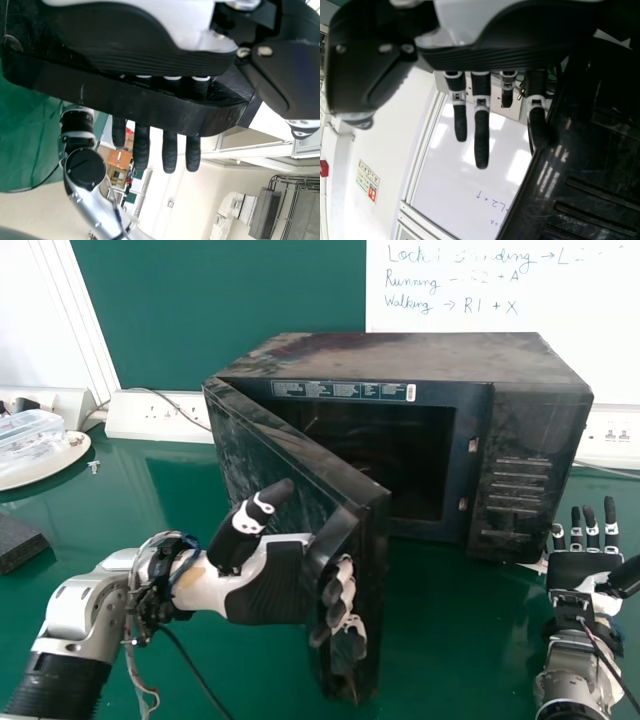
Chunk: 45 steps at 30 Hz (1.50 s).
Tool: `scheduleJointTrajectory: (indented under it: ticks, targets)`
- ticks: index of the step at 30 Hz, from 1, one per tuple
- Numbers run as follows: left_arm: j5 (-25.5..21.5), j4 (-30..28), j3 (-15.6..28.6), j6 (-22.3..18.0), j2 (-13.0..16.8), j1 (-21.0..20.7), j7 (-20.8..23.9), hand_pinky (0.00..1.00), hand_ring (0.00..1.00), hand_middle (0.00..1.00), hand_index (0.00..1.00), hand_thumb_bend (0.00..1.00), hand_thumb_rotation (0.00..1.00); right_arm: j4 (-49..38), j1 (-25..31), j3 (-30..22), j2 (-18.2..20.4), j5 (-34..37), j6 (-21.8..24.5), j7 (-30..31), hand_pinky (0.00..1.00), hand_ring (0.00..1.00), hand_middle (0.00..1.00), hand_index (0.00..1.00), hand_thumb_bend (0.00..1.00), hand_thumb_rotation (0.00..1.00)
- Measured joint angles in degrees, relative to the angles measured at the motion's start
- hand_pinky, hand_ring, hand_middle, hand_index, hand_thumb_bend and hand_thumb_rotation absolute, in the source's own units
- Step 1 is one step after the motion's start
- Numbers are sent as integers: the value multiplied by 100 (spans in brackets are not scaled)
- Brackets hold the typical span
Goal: Open the door of oven
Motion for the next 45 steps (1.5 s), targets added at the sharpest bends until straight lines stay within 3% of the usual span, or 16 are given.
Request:
scheduleJointTrajectory:
  ticks: [4, 8, 10, 11, 13, 14, 16, 19, 21, 25, 29, 35, 41, 45]
  targets:
    - [-272, 66, -171, -73, 311, -6, -8, 22, 31, 46, 82, 91, 44, 1, 0, 1, 3, -2, 3, 0, 34, 36, 47, 48, 100, 97]
    - [-480, 181, -315, -145, 480, -37, -52, 40, 49, 57, 77, 94, 51, 1, 0, 2, 4, -2, 8, 0, 35, 37, 48, 49, 100, 97]
    - [-516, 208, -320, -160, 576, -37, -125, 29, 37, 48, 71, 90, 57, 1, 1, 1, 5, -2, 12, 2, 35, 38, 48, 50, 100, 96]
    - [-523, 206, -296, -172, 632, -32, -175, 26, 33, 45, 69, 83, 56, 1, 1, 1, 5, -1, 18, 2, 35, 38, 48, 50, 100, 96]
    - [-524, 206, -217, -285, 663, 40, -261, 20, 28, 41, 68, 80, 56, 3, 1, -1, 1, -1, 19, 2, 35, 37, 48, 49, 100, 97]
    - [-524, 206, -183, -397, 638, 113, -273, 24, 34, 46, 68, 78, 52, 7, 1, -1, 1, -1, 23, 3, 35, 37, 48, 49, 100, 97]
    - [-538, 207, -96, -646, 569, 255, -277, 26, 36, 55, 76, 86, 48, 18, -1, -1, -1, -1, 35, 4, 35, 37, 48, 49, 100, 96]
    - [-577, 207, 82, -999, 523, 474, -349, 31, 46, 64, 84, 92, 52, 20, -4, -1, -1, 1, 58, 5, 35, 37, 47, 49, 100, 95]
    - [-597, 206, 212, -1200, 524, 630, -420, 31, 44, 60, 83, 93, 55, 20, -4, 0, -1, 1, 61, 4, 35, 37, 47, 48, 100, 95]
    - [-668, 196, 376, -1757, 758, 739, -584, 21, 28, 40, 71, 99, 65, 20, -3, 0, -2, -1, 73, 3, 35, 38, 48, 48, 100, 96]
    - [-672, 88, 635, -2059, 758, 1013, -630, 18, 26, 39, 69, 100, 65, 36, -4, -4, -23, -1, 98, 4, 35, 37, 47, 49, 100, 96]
    - [-681, -229, 1121, -2192, 744, 1431, -633, 29, 34, 44, 64, 100, 69, 80, 4, -25, -139, 3, 141, 51, 34, 36, 47, 49, 100, 93]
    - [-633, -405, 1599, -2492, 704, 1779, -629, 23, 29, 40, 67, 92, 75, 100, 6, -43, -192, 9, 194, 61, 34, 36, 46, 49, 100, 90]
    - [-561, -469, 1820, -2515, 790, 1932, -622, 17, 22, 35, 66, 93, 74, 114, 7, -51, -194, 18, 220, 63, 34, 36, 46, 50, 100, 89]
